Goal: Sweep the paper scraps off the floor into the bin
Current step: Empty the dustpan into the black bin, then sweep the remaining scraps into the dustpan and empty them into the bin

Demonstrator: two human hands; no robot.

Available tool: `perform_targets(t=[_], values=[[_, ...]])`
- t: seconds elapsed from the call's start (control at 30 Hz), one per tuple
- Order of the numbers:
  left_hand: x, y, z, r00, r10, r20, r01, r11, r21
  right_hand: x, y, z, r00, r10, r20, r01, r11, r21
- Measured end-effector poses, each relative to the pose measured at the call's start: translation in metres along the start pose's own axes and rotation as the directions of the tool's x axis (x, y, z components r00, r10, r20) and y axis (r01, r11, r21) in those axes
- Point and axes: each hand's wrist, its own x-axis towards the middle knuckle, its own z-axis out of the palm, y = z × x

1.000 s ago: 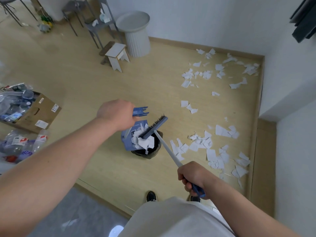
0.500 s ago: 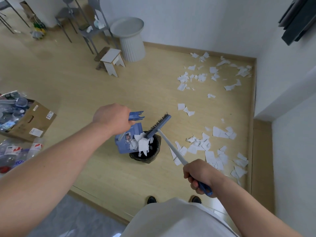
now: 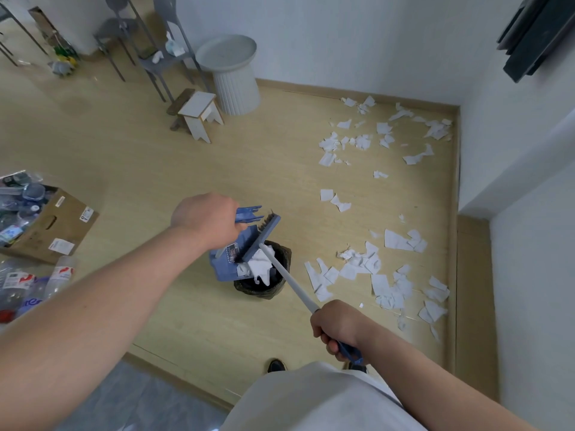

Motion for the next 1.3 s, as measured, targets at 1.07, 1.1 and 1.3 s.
perform_targets(t=[1.07,1.1,1.3], values=[[0.023,0.021,-0.053,0.985,-0.098,-0.141,0.091,0.994,-0.055,-0.011,0.012,-0.066,0.989,-0.043,-0.139,0.077,0.966,0.245],[0.026,0.026,-0.057,0.985,-0.093,-0.147,0.084,0.994,-0.066,-0.008,0.017,-0.073,0.986,-0.034,-0.163,0.072,0.97,0.231],[0.047,0.092,-0.07,0.986,0.033,-0.166,-0.055,0.99,-0.126,0.011,0.056,-0.127,0.944,0.085,-0.319,-0.005,0.97,0.242]])
